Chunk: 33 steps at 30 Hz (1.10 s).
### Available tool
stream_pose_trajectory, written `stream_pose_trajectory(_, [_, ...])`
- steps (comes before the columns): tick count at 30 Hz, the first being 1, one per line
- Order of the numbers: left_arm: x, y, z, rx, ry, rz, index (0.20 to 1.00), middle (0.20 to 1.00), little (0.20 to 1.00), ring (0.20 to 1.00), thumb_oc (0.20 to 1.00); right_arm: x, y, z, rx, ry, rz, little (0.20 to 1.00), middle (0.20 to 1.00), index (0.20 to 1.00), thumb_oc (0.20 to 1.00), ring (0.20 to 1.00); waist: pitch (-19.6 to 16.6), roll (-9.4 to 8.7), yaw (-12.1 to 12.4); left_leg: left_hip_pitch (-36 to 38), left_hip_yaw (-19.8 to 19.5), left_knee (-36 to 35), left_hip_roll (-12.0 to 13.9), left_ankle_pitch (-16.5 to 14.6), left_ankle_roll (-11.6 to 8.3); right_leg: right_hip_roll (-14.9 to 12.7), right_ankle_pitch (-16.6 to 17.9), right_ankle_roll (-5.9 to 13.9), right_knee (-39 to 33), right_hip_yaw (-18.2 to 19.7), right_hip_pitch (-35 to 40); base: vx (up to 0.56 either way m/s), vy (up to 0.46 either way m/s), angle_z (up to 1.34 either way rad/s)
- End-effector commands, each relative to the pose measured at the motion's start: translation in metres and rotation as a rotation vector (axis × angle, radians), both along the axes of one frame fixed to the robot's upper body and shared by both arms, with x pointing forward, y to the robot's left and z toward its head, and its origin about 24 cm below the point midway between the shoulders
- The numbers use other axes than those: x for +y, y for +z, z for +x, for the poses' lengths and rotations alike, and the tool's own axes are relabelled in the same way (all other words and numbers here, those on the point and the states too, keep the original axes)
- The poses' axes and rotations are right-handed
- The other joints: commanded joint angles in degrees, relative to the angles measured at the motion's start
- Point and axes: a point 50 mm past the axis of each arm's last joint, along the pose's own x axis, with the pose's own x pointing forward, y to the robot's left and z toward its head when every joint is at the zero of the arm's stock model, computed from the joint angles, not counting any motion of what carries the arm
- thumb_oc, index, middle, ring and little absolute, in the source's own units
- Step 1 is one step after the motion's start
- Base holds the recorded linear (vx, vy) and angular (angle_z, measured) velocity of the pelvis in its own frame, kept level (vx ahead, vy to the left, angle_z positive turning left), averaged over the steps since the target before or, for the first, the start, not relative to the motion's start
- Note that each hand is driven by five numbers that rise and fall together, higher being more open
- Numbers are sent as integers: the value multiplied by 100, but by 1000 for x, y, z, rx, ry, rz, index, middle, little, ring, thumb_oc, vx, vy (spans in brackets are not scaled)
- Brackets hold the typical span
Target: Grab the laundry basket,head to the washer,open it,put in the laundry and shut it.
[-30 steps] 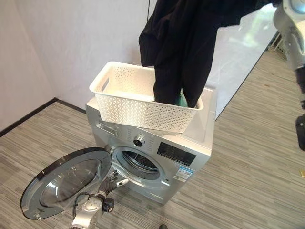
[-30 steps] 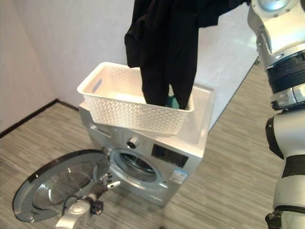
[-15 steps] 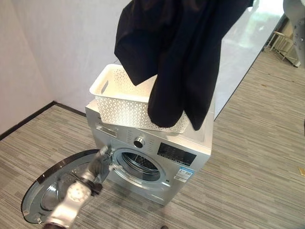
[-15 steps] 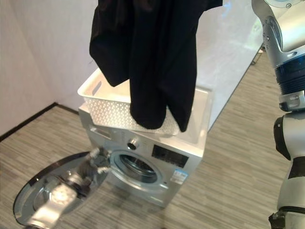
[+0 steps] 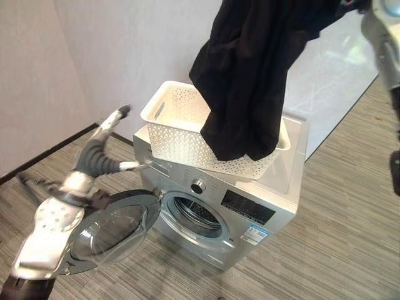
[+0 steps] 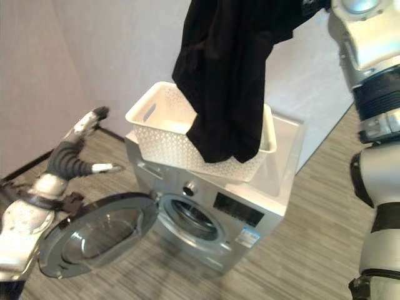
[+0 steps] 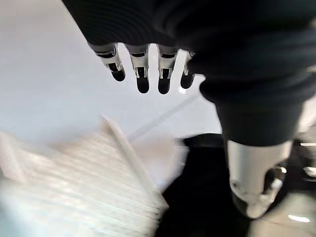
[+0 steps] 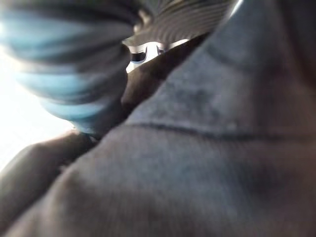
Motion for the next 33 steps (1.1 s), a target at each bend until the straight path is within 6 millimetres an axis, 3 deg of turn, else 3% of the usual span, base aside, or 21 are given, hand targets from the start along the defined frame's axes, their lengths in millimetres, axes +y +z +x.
stream_pose_trajectory(1, [-14, 22, 14, -78, -51, -39, 1000, 1000, 1000, 1000, 1000, 22, 49, -25, -143, 47, 3, 200, 200, 200, 200, 200, -352, -129, -125, -194, 26, 509, -172, -525, 384, -581, -305, 431, 312, -106, -107, 0, 0, 0])
stream_pose_trajectory(4, [-28, 28, 40, -94, -33, -94, 1000, 1000, 1000, 1000, 1000, 41, 48, -26, -147, 106, -1, 200, 200, 200, 200, 200, -390, -115, -218, -173, 46, 479, -154, -518, 372, -565, -336, 420, 317, -92, -103, -4, -2, -2])
stream_pose_trajectory(5, [-42, 26, 61, -54, -39, -153, 1000, 1000, 1000, 1000, 1000, 57, 44, -25, -139, 152, -2, 200, 200, 200, 200, 200, -427, -97, -302, -137, 79, 437, -140, -509, 361, -549, -353, 414, 322, -67, -102, 0, 0, 0])
stream_pose_trajectory(10, [-63, 31, 86, -3, -57, -200, 1000, 1000, 1000, 1000, 1000, 78, 39, -23, -116, 222, 6, 200, 200, 200, 200, 200, -447, -56, -378, -71, 91, 382, -91, -488, 342, -521, -445, 389, 430, -45, -109, -1, -4, -4])
stream_pose_trajectory(18, [-84, 33, 99, 72, -131, -223, 1000, 1000, 1000, 1000, 1000, 86, 32, -18, -82, 241, 17, 200, 200, 200, 200, 200, -465, -1, -421, -16, 92, 298, -49, -439, 321, -499, -471, 393, 428, -65, -91, 2, -2, -3])
stream_pose_trajectory(27, [-121, 57, 114, 123, -247, -340, 1000, 1000, 1000, 1000, 1000, 94, 22, -14, -47, 254, 1, 200, 200, 200, 200, 200, -462, 84, -476, -26, 76, 253, -54, -370, 299, -504, -481, 396, 438, -87, -67, 0, 0, 0])
stream_pose_trajectory(33, [-150, 87, 116, 118, -343, -407, 1000, 1000, 1000, 1000, 1000, 89, 17, -9, -36, 218, 9, 200, 200, 200, 200, 200, -453, 124, -497, -26, 63, 234, -74, -340, 288, -519, -475, 427, 433, -95, -41, 0, 3, 2])
